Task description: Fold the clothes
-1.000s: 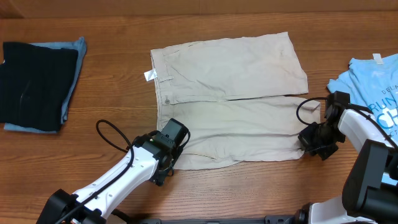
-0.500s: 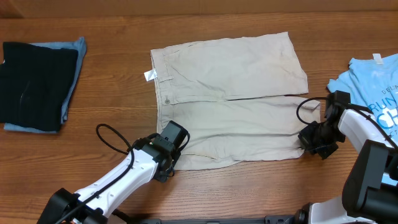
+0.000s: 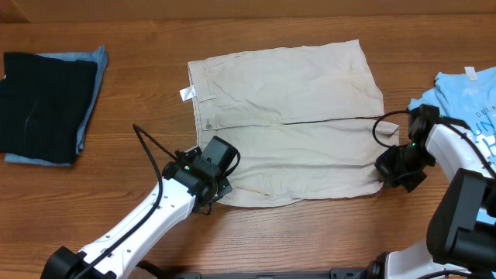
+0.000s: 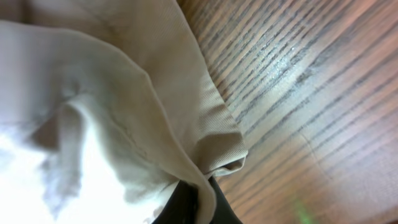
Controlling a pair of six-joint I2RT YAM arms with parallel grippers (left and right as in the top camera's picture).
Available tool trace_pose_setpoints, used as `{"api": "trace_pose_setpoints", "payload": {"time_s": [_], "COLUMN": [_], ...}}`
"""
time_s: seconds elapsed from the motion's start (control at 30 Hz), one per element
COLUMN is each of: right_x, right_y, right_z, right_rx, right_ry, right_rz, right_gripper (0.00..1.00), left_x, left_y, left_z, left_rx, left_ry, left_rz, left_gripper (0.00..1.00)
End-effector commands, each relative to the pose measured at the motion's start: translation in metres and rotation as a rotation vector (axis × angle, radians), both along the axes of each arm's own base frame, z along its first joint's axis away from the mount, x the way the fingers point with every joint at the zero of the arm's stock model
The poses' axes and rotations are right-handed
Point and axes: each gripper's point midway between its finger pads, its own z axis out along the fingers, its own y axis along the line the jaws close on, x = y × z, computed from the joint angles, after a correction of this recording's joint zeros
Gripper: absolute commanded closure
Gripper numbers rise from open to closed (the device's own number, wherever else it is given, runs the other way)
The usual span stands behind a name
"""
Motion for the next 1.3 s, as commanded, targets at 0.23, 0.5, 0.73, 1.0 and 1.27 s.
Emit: {"api": "trace_pose_setpoints", "payload": {"time_s": [0.23, 0.5, 0.73, 1.0, 1.27], "right_x": [-0.006, 0.005, 0.073, 0.146, 0.213], "right_y": [-0.002, 0.018, 0.011, 0.01, 0.003], "right_z": [0.073, 0.113, 0.174, 0.131, 0.131], "right_rx": [-0.074, -0.116, -0.183, -0.185, -0.229], "right_ry": [-0.105, -0.224, -0.412, -0.46, -0.675], "right_rz": [0.026, 0.13, 0.187, 0.202, 0.183], "right_gripper": [0.96, 0.96, 0.96, 0.96, 0.96], "left_x": [-0.024, -0.002, 0.068, 0.154, 0.216], "left_y": [0.071, 0.064, 0.064, 0.092, 0.089], "left_z": [0.018, 0.063, 0.139, 0.139, 0.137], "left_rx": [0.241, 0.168, 0.11, 0.113, 0.125], "left_ry": [0.126, 0.086, -0.185, -0.388, -0.551], "left_rz": [0.045, -0.028, -0.081, -0.007, -0.037], "left_gripper": [0.96, 0.96, 0.96, 0.96, 0.96]}}
